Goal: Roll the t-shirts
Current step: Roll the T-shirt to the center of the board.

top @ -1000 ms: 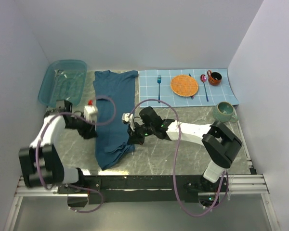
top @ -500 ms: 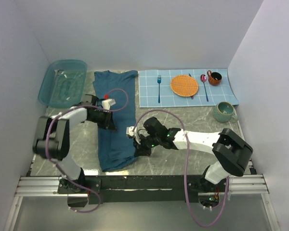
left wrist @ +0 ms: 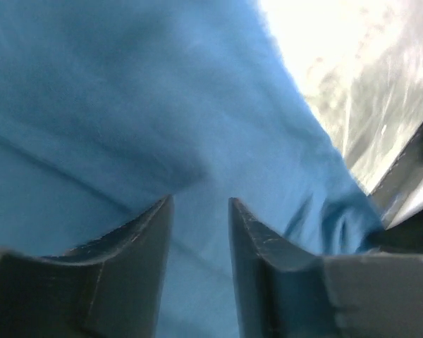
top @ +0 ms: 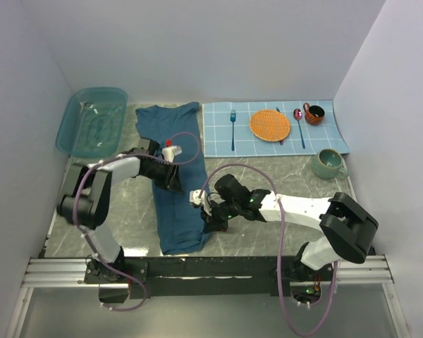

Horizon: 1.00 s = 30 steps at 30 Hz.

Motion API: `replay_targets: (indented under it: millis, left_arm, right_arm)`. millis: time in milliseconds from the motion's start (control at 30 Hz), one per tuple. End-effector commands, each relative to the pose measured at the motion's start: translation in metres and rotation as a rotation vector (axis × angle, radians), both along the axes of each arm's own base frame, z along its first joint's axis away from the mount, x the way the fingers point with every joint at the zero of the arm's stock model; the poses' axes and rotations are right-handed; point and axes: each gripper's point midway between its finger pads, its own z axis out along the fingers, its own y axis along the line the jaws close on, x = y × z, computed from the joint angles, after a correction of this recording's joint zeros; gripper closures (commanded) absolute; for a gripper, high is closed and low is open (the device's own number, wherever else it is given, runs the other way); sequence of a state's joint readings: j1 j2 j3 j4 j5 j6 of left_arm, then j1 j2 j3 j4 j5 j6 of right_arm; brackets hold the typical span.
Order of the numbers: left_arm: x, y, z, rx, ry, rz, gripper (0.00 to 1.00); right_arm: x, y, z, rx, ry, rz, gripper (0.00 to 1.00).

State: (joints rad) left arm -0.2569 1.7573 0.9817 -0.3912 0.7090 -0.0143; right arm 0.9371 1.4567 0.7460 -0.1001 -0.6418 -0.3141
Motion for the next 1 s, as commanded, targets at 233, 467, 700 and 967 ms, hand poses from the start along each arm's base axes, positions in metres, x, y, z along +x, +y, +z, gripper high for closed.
replay_targets:
  millis: [233,467,700,967]
  left_arm:
    - [-0.116,0.064,0.099,-0.001,-0.997,-1.005,0.4]
    - [-0.178,0.058,0.041,-0.104,-1.447,-1.358,0.33]
    - [-0.207,0.035,0.015,-0.206,-1.554,-1.336,0.3]
    - [-0.21,0.033,0.005,-0.175,-1.544,-1.38,0.45]
  right_arm:
    - [0.024,0.002,0.02,0.003,-0.034,-0.057,1.0]
    - [0.021,0.0,0.009,-0.01,-0.007,-0.06,1.0]
    - [0.013,-0.006,0.003,-0.027,0.029,-0.067,1.0]
    - [0.018,0.003,0.006,-0.028,0.043,-0.066,1.0]
